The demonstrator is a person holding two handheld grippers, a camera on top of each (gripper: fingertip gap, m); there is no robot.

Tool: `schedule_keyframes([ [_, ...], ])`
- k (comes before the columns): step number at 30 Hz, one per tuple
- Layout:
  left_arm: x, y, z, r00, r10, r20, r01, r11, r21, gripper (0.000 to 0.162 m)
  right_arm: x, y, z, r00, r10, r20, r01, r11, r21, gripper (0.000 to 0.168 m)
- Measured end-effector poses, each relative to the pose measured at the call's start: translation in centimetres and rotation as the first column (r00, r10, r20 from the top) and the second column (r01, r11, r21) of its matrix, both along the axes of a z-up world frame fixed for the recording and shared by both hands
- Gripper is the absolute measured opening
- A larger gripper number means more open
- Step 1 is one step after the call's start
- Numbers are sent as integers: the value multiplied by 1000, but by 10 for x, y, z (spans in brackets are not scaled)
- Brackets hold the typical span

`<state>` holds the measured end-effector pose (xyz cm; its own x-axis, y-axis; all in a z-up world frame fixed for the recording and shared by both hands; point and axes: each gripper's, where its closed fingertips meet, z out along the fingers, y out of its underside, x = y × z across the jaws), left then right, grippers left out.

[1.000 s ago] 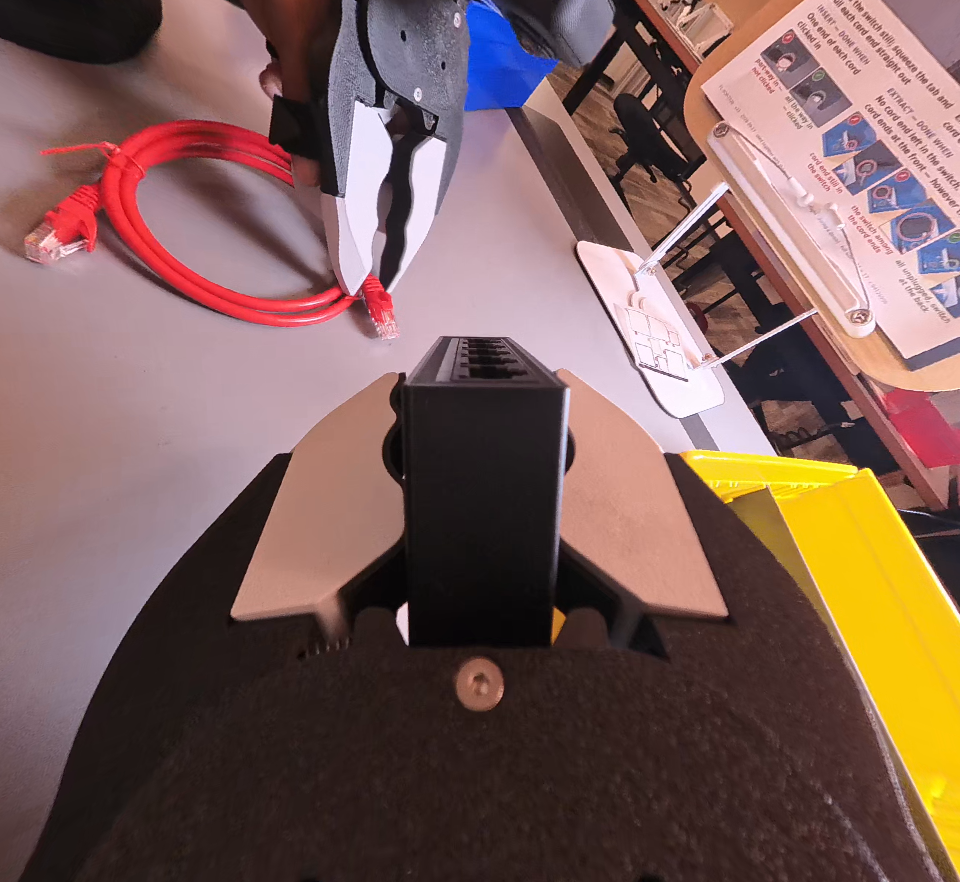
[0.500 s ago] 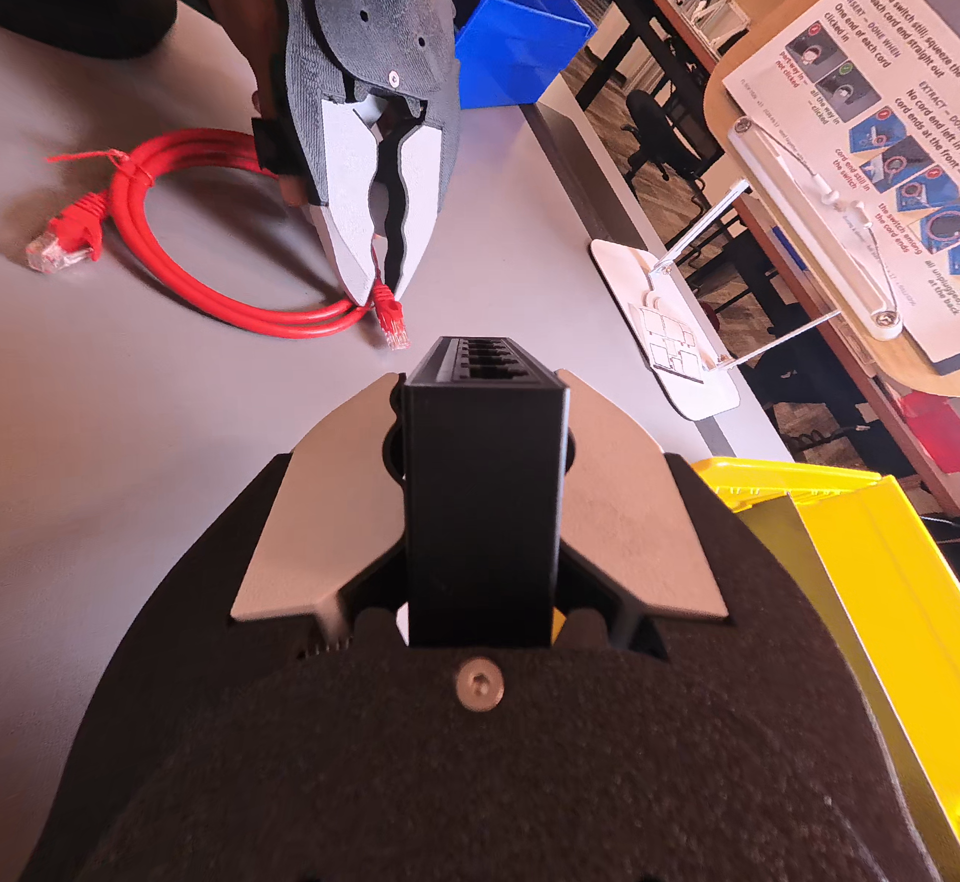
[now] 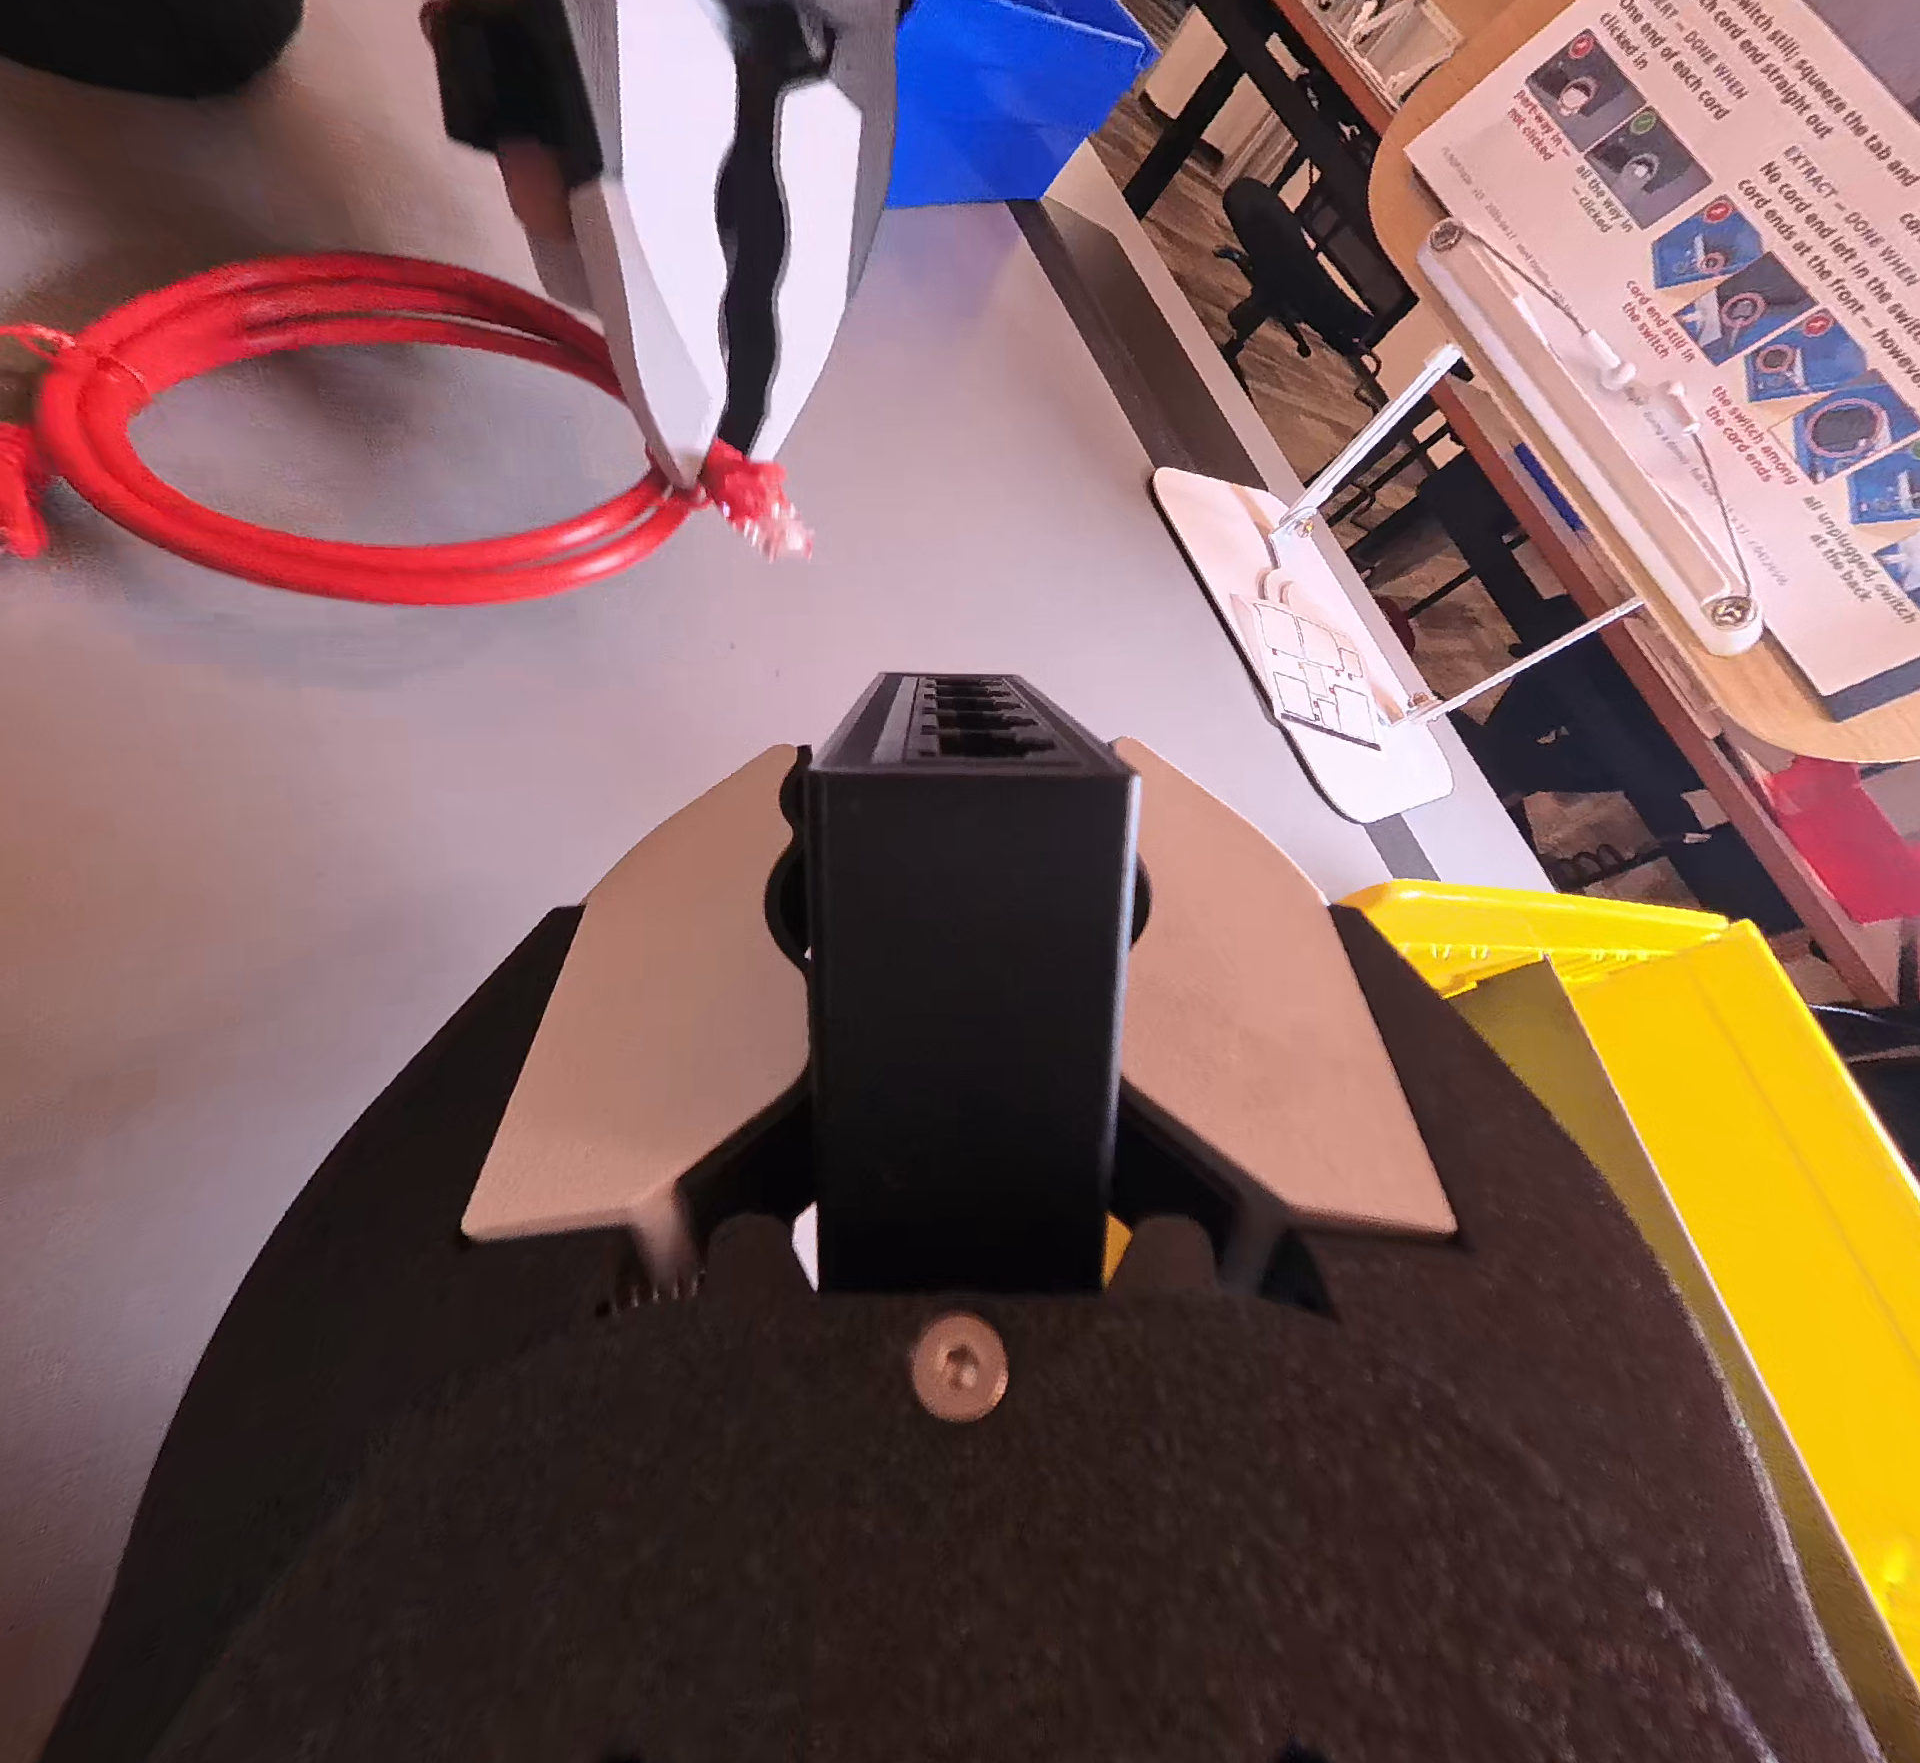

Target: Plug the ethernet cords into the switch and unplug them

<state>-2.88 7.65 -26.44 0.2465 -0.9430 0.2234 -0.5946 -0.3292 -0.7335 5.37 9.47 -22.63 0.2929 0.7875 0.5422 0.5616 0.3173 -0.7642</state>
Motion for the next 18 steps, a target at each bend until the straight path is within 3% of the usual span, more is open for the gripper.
schedule_keyframes([
  [11, 23, -44, 48, 955, -120, 273, 173, 968, -180, 10, -8, -5, -9, 999, 29, 37, -30, 999, 27, 51],
  [18, 41, -41, 71, 965, -101, 243, 140, 979, -150, 10, -16, -18, 24, 986, 104, -133, -93, 992, 86, 51],
])
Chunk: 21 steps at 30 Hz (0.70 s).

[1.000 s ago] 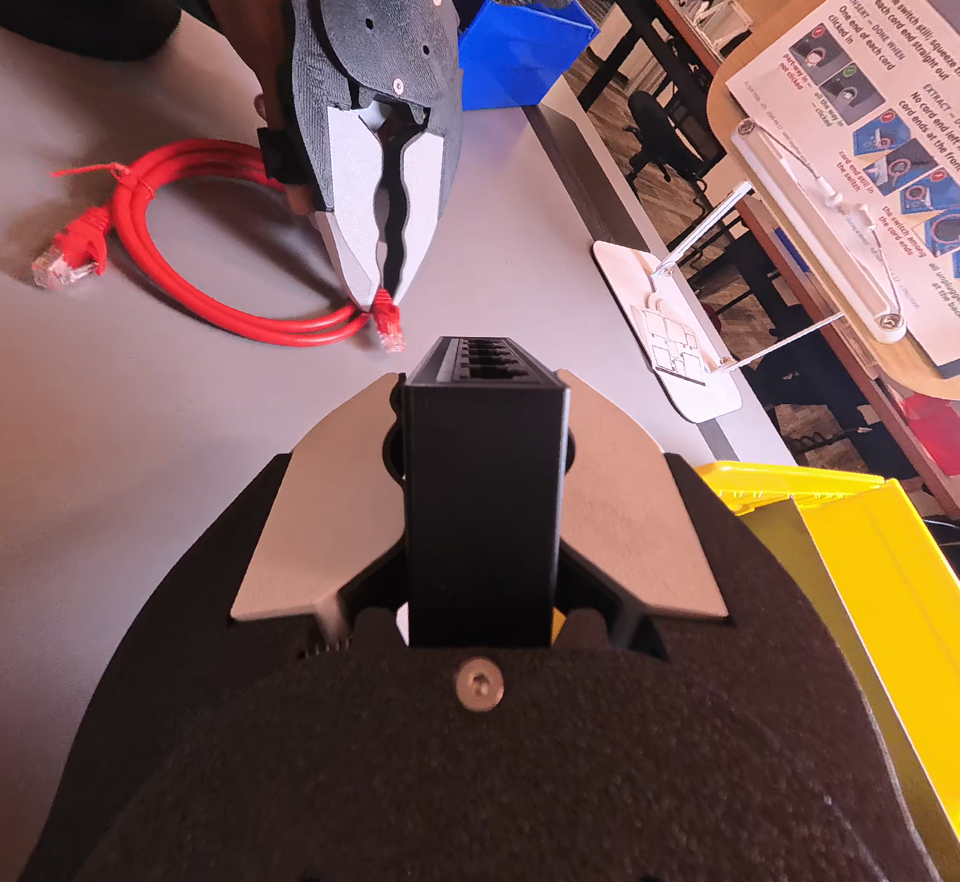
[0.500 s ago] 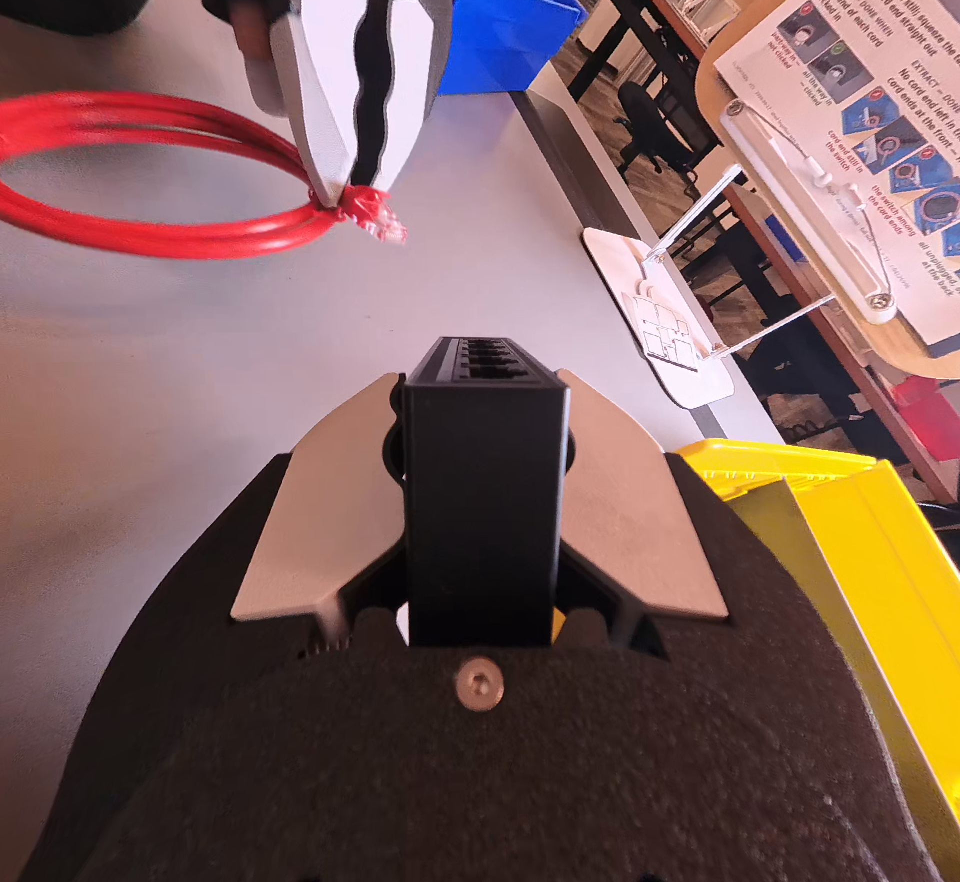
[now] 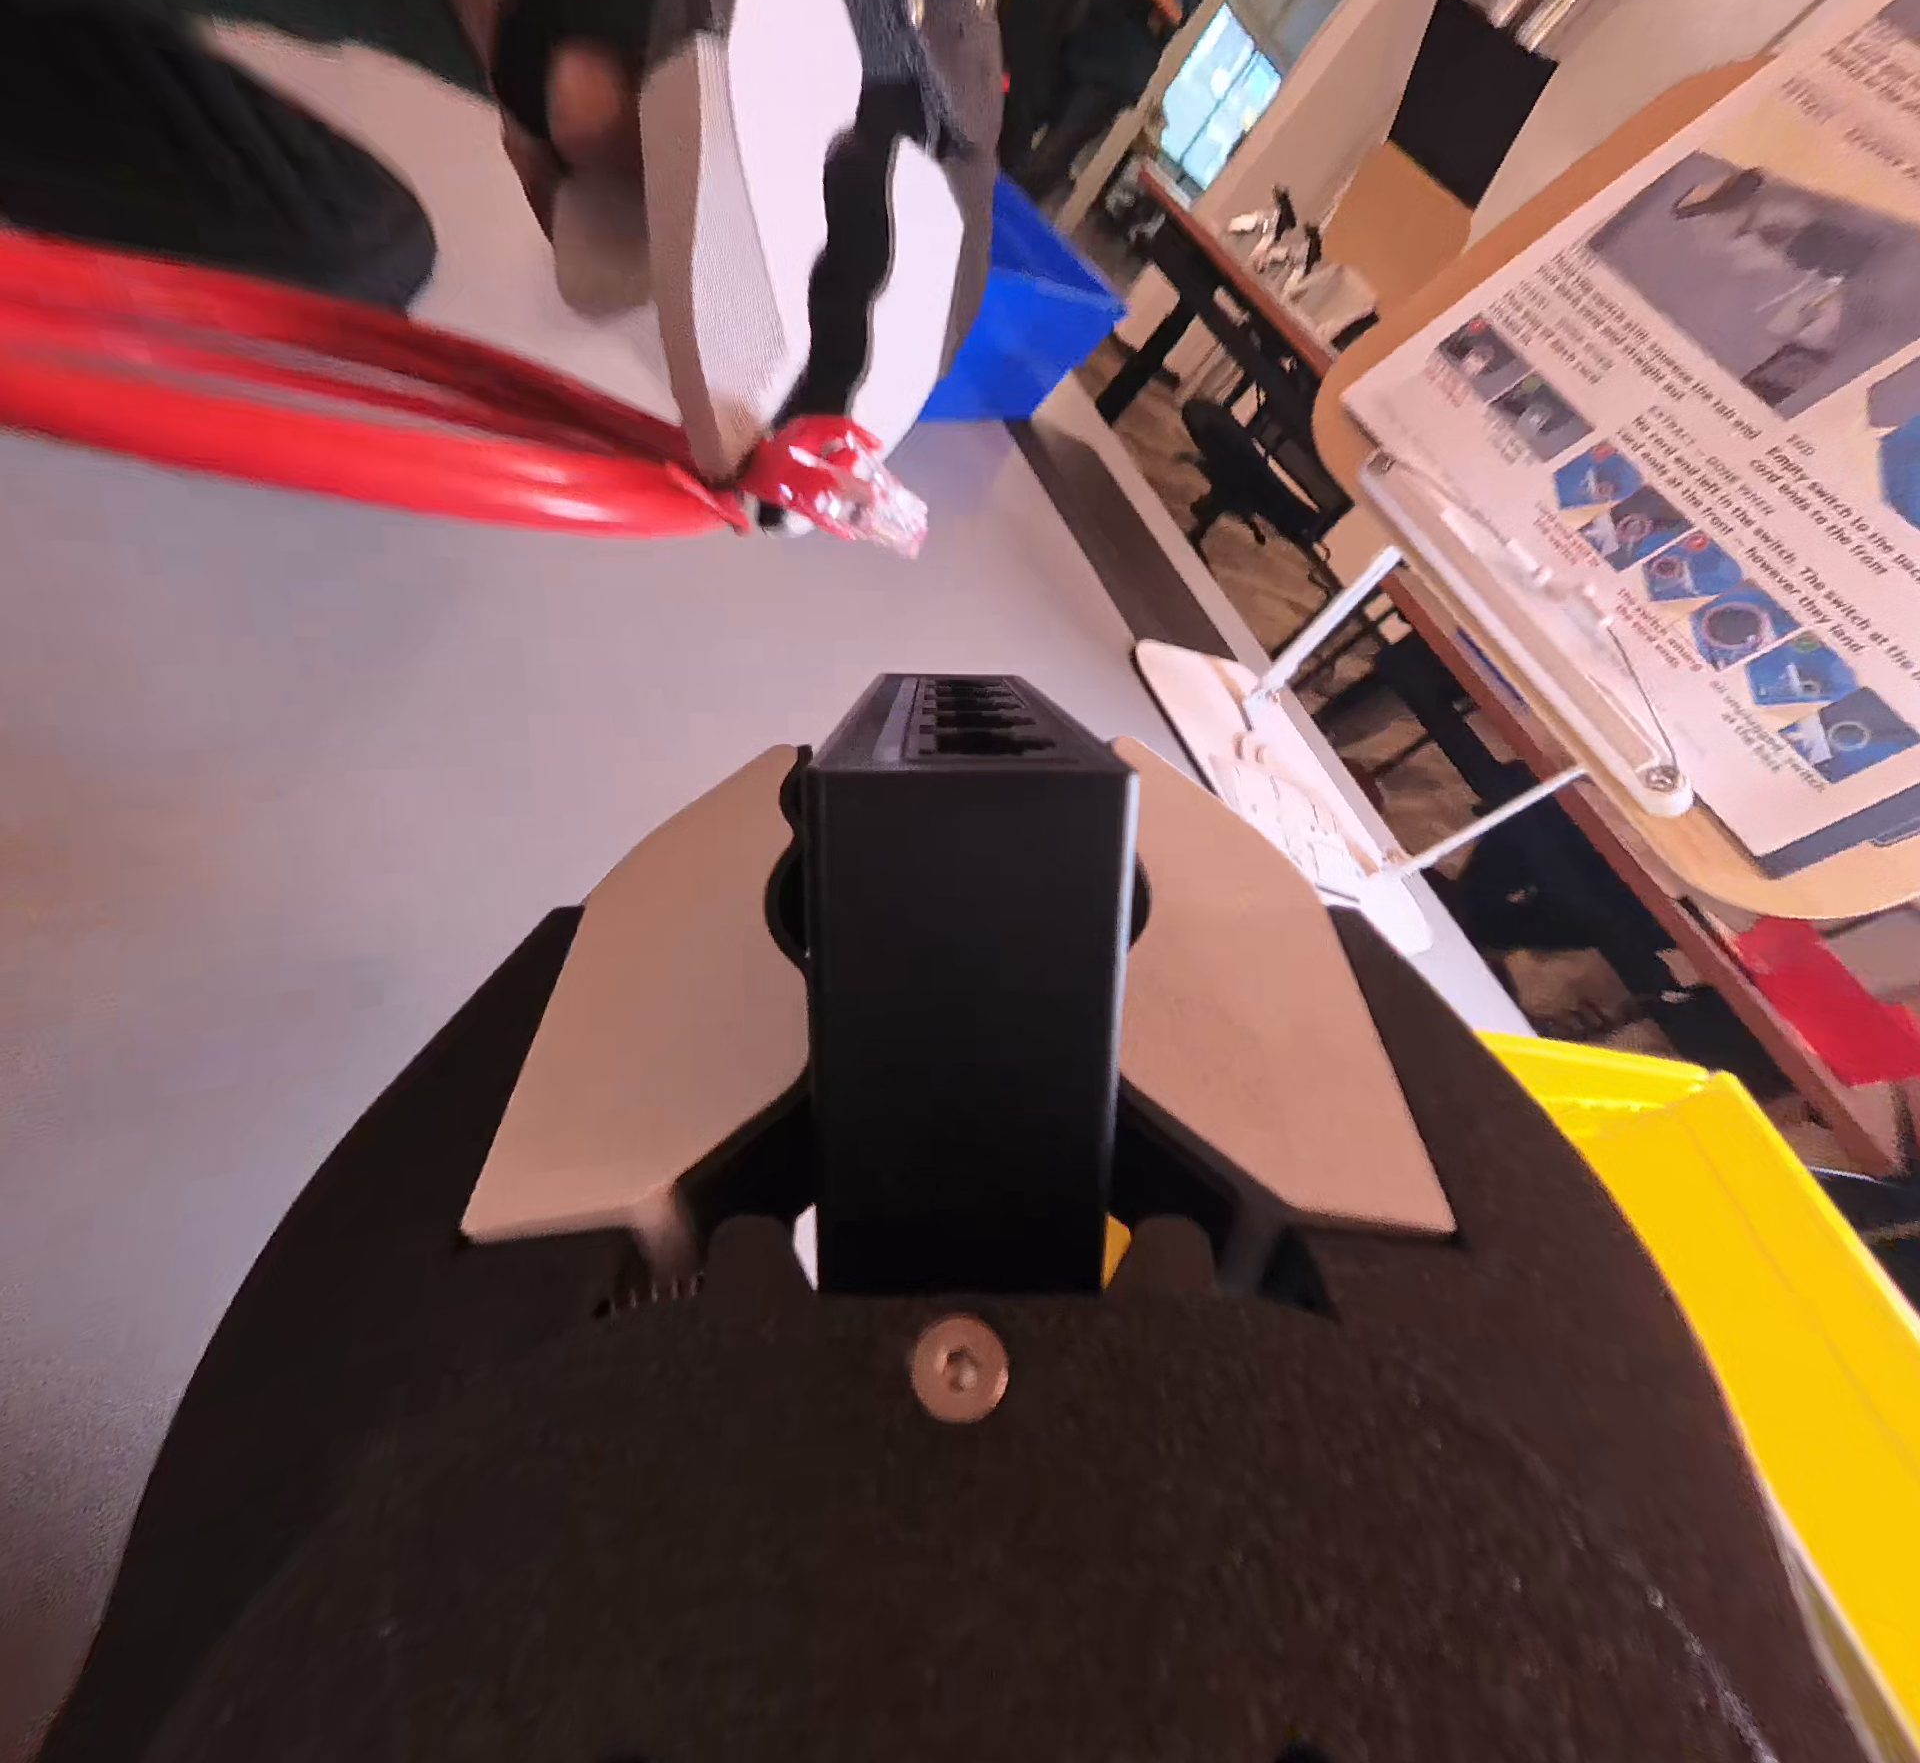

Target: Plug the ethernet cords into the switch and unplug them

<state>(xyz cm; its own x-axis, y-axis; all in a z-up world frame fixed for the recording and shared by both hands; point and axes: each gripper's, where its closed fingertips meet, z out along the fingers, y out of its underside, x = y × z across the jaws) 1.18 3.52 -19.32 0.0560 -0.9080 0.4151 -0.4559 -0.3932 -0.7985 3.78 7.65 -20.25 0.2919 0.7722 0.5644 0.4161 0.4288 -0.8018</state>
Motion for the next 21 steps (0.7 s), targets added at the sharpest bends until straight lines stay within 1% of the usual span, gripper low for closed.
schedule_keyframes([
  [2, 3, 3, 14, 1000, 7, 7, -7, 1000, 26, 10, 0, -7, 19, 989, 46, -144, -59, 995, -82, 51],
  [5, 4, 3, 29, 999, 7, 33, -9, 998, 57, 10, 9, -11, 49, 929, 75, -362, -157, 966, -204, 52],
  [10, -1, 4, 36, 999, 24, 32, -25, 998, 48, 10, 21, -5, 67, 822, 66, -565, -301, 894, -332, 52],
  [13, -3, 9, 46, 998, 47, 45, -49, 998, 43, 10, 28, -4, 79, 728, 60, -683, -414, 833, -367, 52],
  [14, -4, 10, 50, 998, 49, 50, -51, 998, 45, 10, 30, -4, 83, 699, 58, -713, -443, 817, -368, 52],
  [16, -4, 10, 56, 998, 44, 48, -46, 998, 43, 10, 32, -4, 85, 686, 65, -724, -455, 815, -358, 52],
  [19, 1, 7, 61, 999, 24, 30, -25, 999, 35, 10, 28, -4, 81, 718, 73, -692, -424, 835, -351, 52],
  [21, 7, 7, 63, 1000, 11, 7, -11, 1000, 29, 10, 24, -2, 74, 761, 72, -645, -372, 863, -341, 51],
])
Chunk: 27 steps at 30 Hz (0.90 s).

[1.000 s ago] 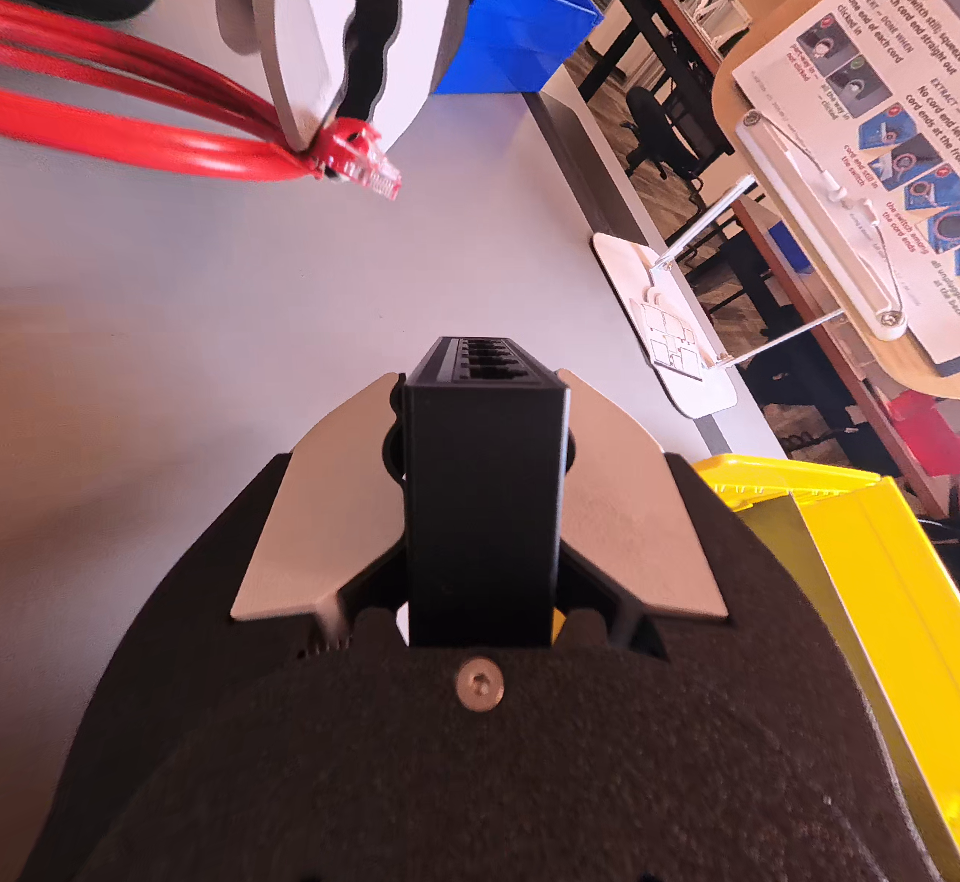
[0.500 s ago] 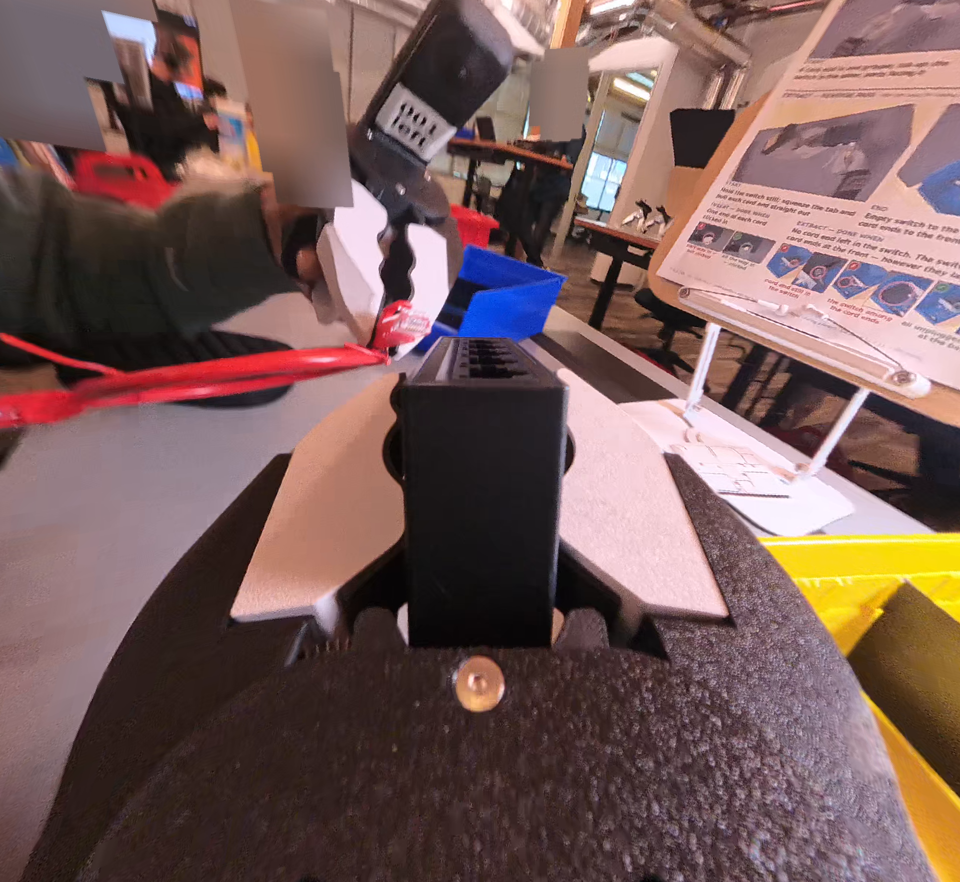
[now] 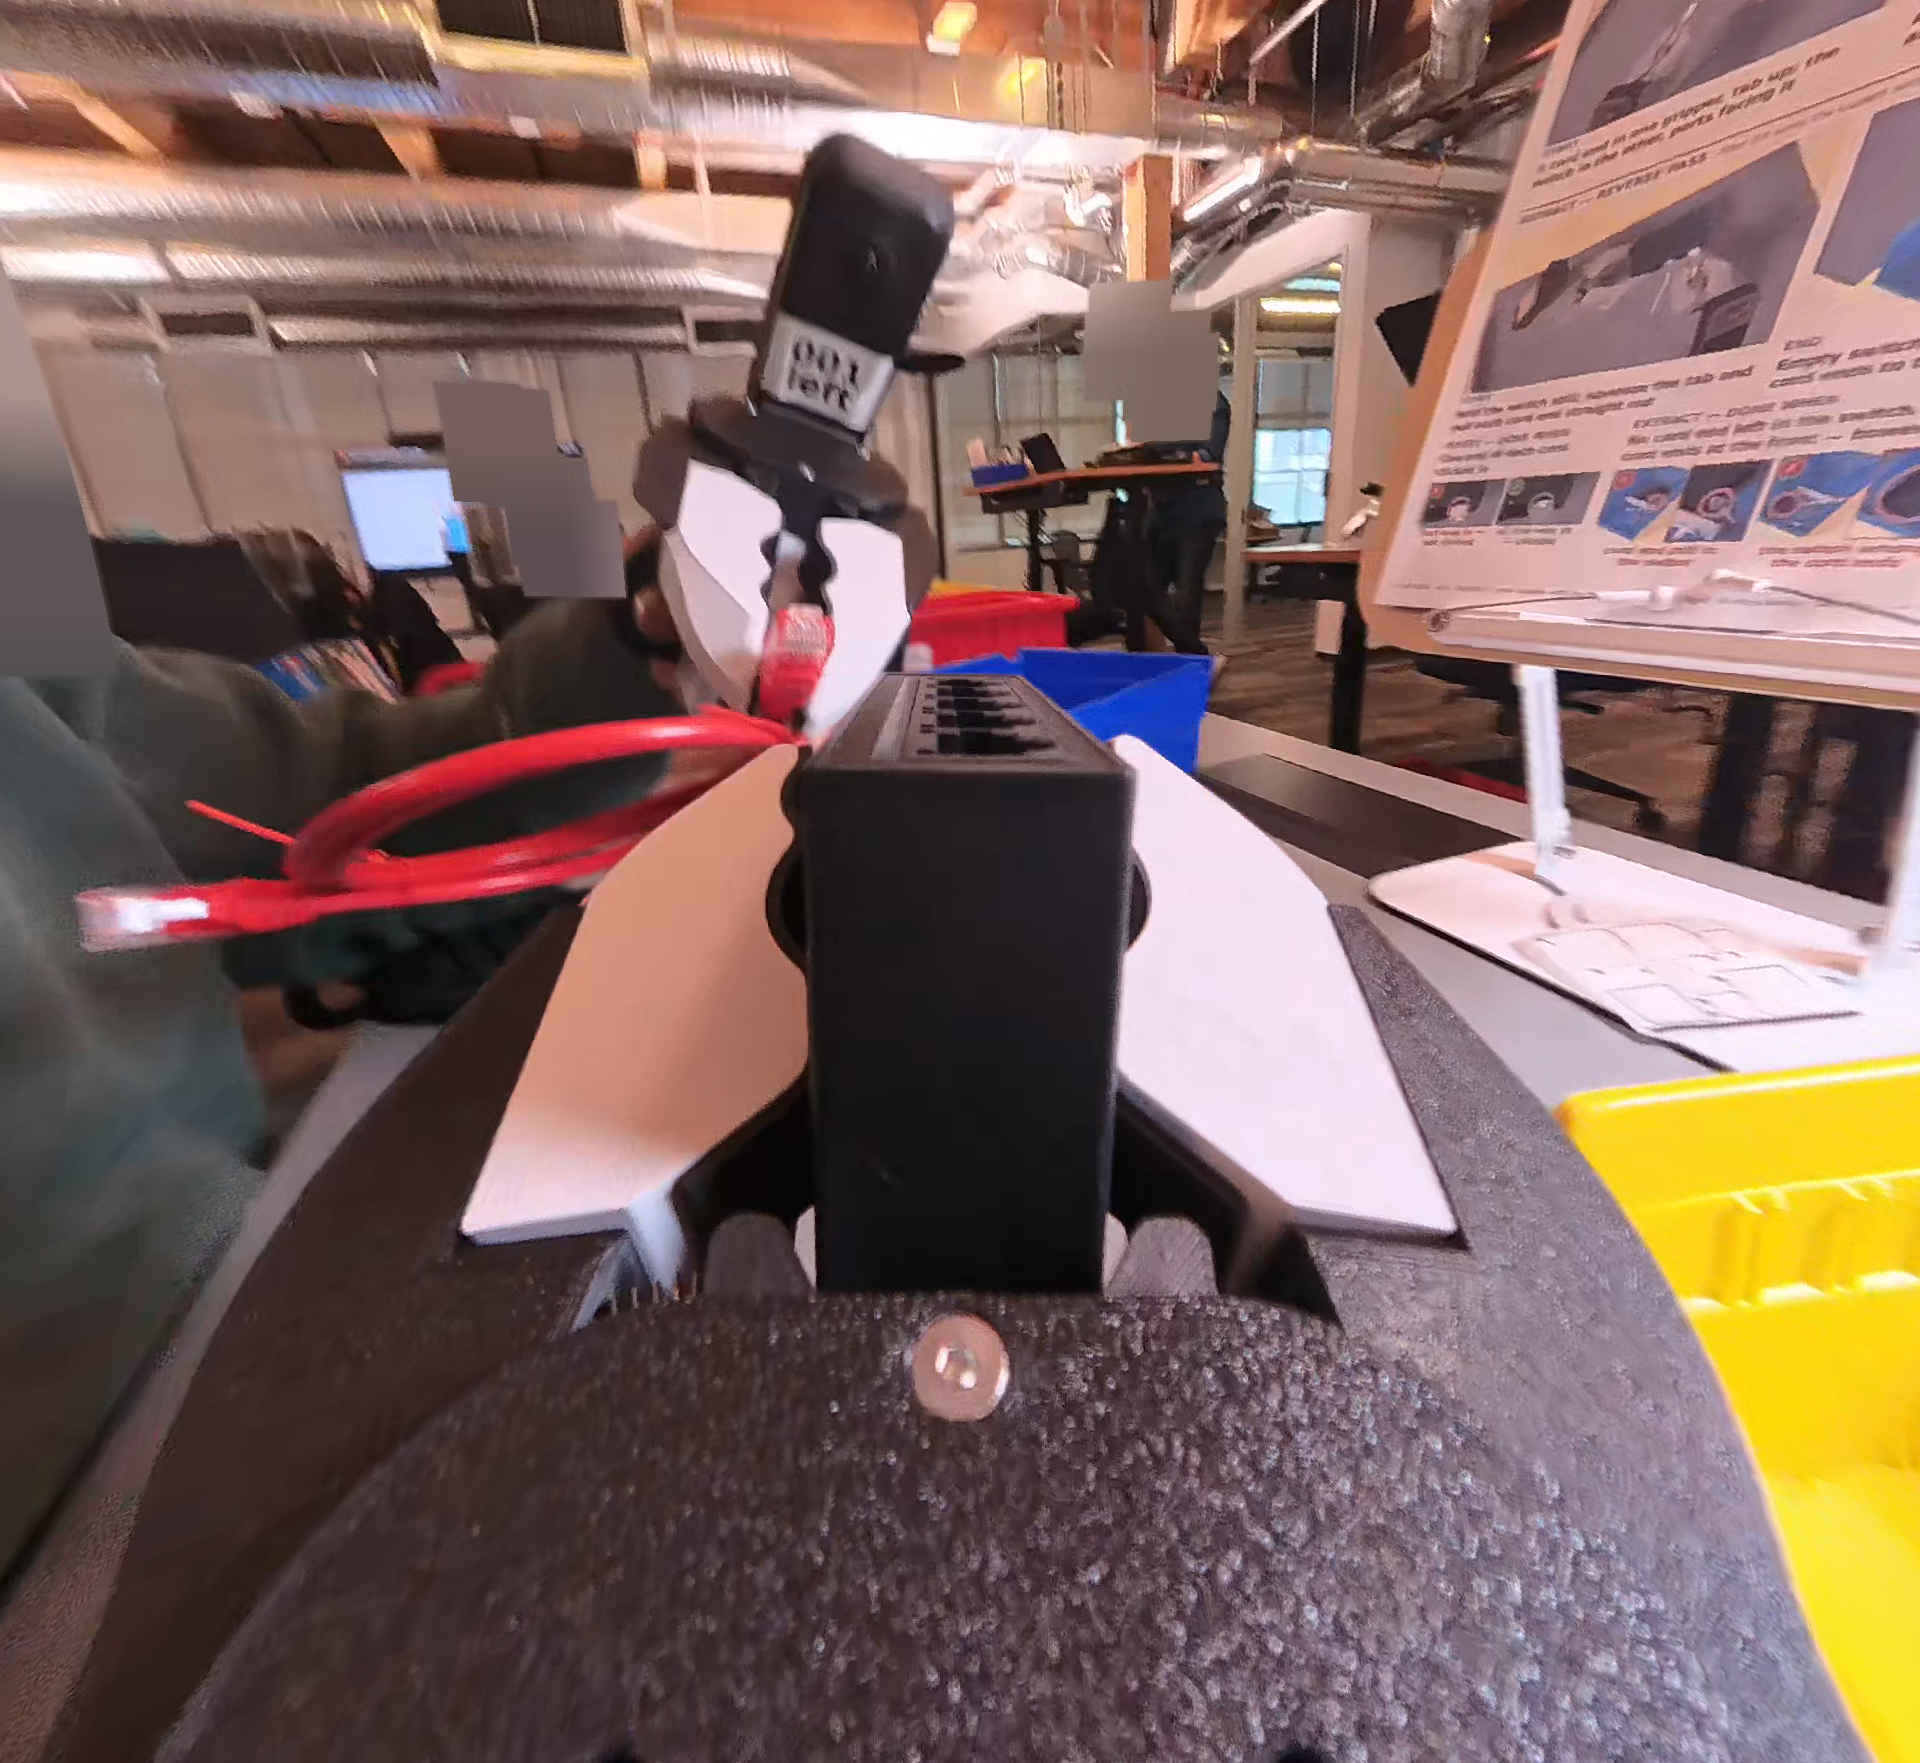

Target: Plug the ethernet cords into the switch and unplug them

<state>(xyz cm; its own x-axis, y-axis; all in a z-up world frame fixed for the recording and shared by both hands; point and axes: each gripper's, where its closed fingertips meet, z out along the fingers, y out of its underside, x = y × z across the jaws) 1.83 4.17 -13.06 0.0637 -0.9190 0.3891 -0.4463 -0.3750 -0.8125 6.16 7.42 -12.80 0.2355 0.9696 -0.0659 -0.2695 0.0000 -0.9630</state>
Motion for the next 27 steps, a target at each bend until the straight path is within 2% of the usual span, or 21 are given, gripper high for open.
schedule_keyframes([
  [3, 9, 2, -2, 998, -15, -59, 15, 1000, 1, 10, -6, 11, -17, 969, -179, 168, 158, 978, 133, 52],
  [7, 15, 9, -20, 983, -26, -179, 25, 1000, -9, 10, -13, 17, -35, 844, -424, 329, 268, 865, 425, 54],
  [10, 14, 12, -35, 965, -43, -260, 41, 999, -13, 10, -15, 17, -47, 741, -545, 391, 233, 756, 612, 52],
  [14, 9, 17, -53, 935, -47, -352, 43, 999, -19, 11, -15, 17, -59, 656, -629, 417, 156, 653, 741, 52],
  [22, -1, 8, -74, 865, -103, -490, 88, 995, -53, 11, -15, 17, -70, 565, -714, 413, 29, 518, 855, 51],
  [27, 0, 5, -83, 861, -131, -492, 79, 989, -127, 11, -17, 11, -78, 519, -751, 408, -64, 442, 895, 52],
])
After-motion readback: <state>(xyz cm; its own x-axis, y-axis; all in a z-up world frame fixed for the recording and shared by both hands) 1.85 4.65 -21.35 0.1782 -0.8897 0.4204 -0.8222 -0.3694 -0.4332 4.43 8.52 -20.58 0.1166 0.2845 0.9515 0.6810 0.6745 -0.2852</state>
